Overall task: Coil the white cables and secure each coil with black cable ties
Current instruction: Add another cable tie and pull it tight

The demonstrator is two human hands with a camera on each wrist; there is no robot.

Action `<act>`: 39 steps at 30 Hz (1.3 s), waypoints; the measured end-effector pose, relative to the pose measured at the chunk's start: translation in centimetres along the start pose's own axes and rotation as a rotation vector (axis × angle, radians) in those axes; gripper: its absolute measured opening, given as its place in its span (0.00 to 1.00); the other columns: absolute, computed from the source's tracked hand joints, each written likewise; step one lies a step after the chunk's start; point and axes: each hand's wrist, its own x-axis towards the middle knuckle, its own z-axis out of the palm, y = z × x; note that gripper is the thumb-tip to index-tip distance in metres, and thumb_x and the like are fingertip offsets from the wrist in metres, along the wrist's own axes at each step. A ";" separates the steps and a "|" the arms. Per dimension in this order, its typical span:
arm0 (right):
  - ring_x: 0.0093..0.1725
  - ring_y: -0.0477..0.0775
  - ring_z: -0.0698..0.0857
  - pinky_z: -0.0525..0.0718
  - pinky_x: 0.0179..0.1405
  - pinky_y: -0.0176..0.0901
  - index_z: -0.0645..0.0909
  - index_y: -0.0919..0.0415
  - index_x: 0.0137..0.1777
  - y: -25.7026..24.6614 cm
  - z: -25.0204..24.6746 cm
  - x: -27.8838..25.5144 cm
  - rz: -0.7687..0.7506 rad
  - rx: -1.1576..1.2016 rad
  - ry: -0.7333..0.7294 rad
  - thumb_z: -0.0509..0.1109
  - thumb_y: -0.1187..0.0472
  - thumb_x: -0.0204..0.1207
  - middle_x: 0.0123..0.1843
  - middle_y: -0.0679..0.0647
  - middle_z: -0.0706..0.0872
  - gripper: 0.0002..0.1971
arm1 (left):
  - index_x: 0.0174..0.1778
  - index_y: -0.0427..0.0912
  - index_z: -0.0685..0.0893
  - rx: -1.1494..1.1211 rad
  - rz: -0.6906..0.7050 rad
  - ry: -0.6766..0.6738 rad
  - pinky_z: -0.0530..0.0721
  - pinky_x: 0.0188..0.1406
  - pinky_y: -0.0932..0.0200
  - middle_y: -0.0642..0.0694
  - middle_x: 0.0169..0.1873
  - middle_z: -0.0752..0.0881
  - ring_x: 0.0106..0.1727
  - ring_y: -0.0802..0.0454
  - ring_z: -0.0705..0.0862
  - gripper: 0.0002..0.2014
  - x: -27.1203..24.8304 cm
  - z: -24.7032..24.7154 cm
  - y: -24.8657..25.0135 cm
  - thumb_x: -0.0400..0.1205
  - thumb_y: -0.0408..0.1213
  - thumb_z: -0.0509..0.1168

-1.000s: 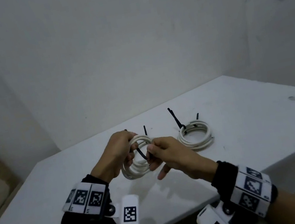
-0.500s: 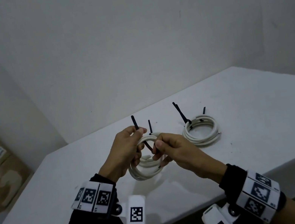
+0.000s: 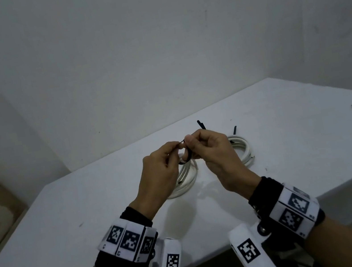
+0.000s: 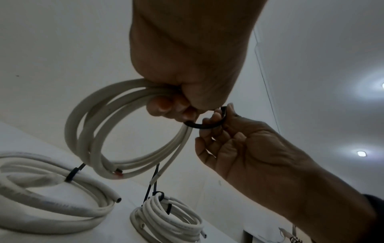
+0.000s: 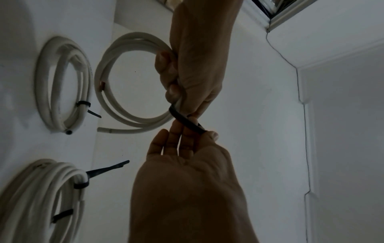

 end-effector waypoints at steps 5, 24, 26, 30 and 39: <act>0.31 0.48 0.87 0.83 0.37 0.32 0.82 0.65 0.37 0.0 -0.3 0.0 0.001 0.033 -0.019 0.65 0.65 0.81 0.27 0.53 0.86 0.11 | 0.50 0.41 0.88 0.096 0.074 -0.007 0.66 0.22 0.69 0.39 0.25 0.83 0.20 0.55 0.70 0.12 -0.1 0.0 -0.1 0.84 0.30 0.59; 0.31 0.46 0.87 0.83 0.37 0.30 0.81 0.67 0.38 0.1 -1.1 -0.6 0.015 0.047 -0.034 0.62 0.63 0.81 0.29 0.54 0.86 0.12 | 0.42 0.40 0.86 0.174 0.069 -0.026 0.66 0.23 0.68 0.47 0.19 0.76 0.21 0.55 0.71 0.12 -0.3 0.4 0.3 0.83 0.30 0.58; 0.31 0.44 0.86 0.81 0.36 0.29 0.81 0.66 0.38 0.1 -1.2 -0.7 0.028 0.016 -0.038 0.63 0.63 0.82 0.29 0.54 0.86 0.12 | 0.43 0.40 0.87 0.179 0.073 -0.028 0.66 0.23 0.69 0.46 0.19 0.78 0.21 0.55 0.71 0.11 -0.4 0.4 0.4 0.84 0.30 0.58; 0.32 0.46 0.85 0.79 0.37 0.32 0.83 0.60 0.36 0.1 -1.3 -0.7 0.046 -0.069 -0.044 0.63 0.61 0.82 0.31 0.56 0.86 0.13 | 0.43 0.40 0.86 0.235 0.101 -0.038 0.65 0.23 0.67 0.49 0.19 0.76 0.22 0.55 0.72 0.11 -0.5 0.4 0.5 0.83 0.30 0.58; 0.34 0.49 0.87 0.83 0.38 0.36 0.79 0.55 0.40 0.3 -1.8 -0.4 -0.122 -0.348 0.118 0.70 0.62 0.77 0.32 0.53 0.88 0.05 | 0.42 0.39 0.86 0.300 0.142 -0.053 0.67 0.26 0.63 0.50 0.19 0.78 0.20 0.54 0.72 0.10 -0.8 0.4 1.0 0.83 0.30 0.59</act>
